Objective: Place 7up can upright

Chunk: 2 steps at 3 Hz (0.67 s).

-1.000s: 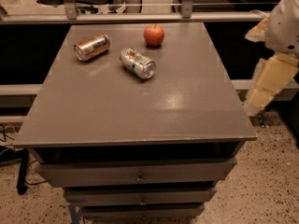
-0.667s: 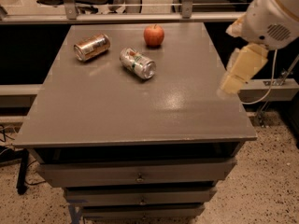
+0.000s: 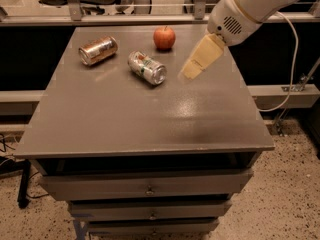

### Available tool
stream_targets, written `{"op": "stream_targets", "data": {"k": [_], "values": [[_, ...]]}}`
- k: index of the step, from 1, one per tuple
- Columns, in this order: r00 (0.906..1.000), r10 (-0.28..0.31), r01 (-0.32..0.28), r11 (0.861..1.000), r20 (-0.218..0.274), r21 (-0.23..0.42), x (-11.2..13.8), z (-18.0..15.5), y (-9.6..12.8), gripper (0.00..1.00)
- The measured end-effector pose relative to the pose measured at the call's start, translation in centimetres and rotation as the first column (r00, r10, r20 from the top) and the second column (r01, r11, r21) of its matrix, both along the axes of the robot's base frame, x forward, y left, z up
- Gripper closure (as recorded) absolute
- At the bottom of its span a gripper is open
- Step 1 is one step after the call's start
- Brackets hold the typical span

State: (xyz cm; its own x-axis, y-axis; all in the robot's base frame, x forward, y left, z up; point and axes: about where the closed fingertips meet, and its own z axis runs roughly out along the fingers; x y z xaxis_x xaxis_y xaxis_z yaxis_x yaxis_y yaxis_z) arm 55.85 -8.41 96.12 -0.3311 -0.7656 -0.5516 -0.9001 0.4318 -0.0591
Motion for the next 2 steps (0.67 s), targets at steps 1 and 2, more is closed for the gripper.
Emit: {"op": "stream_targets", "data": {"k": [1,2], "values": [[1.0,0.0,0.0,1.0,0.0,0.0,0.0,0.0,0.02,0.0],[0.9999,-0.012,0.012,1.0,0.006,0.003,0.13,0.18,0.26,0.0]]}}
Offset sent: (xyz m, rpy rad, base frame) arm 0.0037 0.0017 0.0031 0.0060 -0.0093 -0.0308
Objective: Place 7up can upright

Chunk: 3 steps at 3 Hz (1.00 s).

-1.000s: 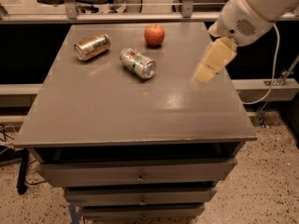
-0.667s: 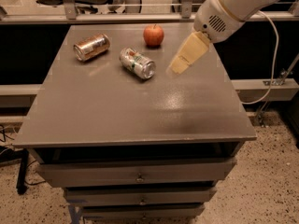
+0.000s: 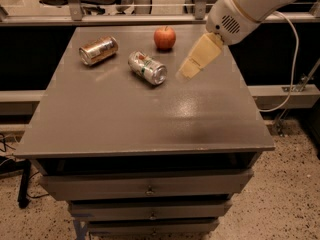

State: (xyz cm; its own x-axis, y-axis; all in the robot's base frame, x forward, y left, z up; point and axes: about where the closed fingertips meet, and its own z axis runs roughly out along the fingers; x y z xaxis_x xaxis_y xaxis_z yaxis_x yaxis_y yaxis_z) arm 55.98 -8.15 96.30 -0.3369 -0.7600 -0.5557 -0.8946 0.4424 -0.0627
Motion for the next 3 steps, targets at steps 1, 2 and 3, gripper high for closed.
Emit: {"op": "stream_targets", "data": {"k": [1,2,3], "values": [[0.9993,-0.034,0.033,0.998,0.017,0.051,1.5,0.2,2.2,0.0],[0.996,-0.084,0.081,0.992,0.029,0.099,4.9,-0.1,4.8,0.0],[0.9912,-0.131,0.127,0.982,0.021,0.137,8.6,-0.8,6.8,0.0]]}}
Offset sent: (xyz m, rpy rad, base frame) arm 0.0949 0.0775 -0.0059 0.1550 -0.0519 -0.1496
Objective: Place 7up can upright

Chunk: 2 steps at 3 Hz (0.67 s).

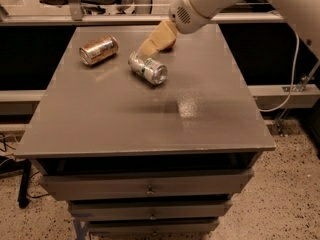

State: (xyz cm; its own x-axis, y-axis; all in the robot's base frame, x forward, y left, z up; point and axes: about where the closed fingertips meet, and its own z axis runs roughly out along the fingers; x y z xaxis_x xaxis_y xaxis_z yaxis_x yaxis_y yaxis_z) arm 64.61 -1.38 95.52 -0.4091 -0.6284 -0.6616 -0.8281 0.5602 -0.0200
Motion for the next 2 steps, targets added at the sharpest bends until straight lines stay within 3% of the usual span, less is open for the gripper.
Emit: {"op": "stream_targets", "data": {"k": [2], "values": [[0.9968,-0.034,0.034,0.999,-0.073,0.009,4.4,-3.0,5.1,0.0]]}}
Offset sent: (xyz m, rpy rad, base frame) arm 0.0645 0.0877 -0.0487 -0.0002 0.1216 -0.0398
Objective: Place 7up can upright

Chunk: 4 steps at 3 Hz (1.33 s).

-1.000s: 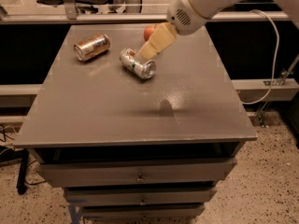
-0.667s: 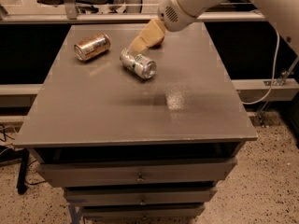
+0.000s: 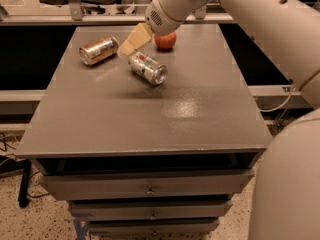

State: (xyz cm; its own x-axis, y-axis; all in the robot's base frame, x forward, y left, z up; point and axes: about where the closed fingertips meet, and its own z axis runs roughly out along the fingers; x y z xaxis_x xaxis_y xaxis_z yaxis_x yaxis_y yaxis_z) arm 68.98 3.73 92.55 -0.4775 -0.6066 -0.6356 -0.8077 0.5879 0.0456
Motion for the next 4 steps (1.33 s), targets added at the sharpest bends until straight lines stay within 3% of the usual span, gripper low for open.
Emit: {"op": "stream_targets", "data": {"k": [1,2,4], "values": [[0.999,0.002,-0.003,1.0,-0.045,-0.023,1.1,-2.3,1.9,0.0],[0.9964,-0.008,0.002,0.998,-0.084,-0.069,1.5,-4.5,2.3,0.0],[0.9912,-0.033,0.016,0.991,-0.128,-0.13,0.7,-7.2,1.1,0.0]]}}
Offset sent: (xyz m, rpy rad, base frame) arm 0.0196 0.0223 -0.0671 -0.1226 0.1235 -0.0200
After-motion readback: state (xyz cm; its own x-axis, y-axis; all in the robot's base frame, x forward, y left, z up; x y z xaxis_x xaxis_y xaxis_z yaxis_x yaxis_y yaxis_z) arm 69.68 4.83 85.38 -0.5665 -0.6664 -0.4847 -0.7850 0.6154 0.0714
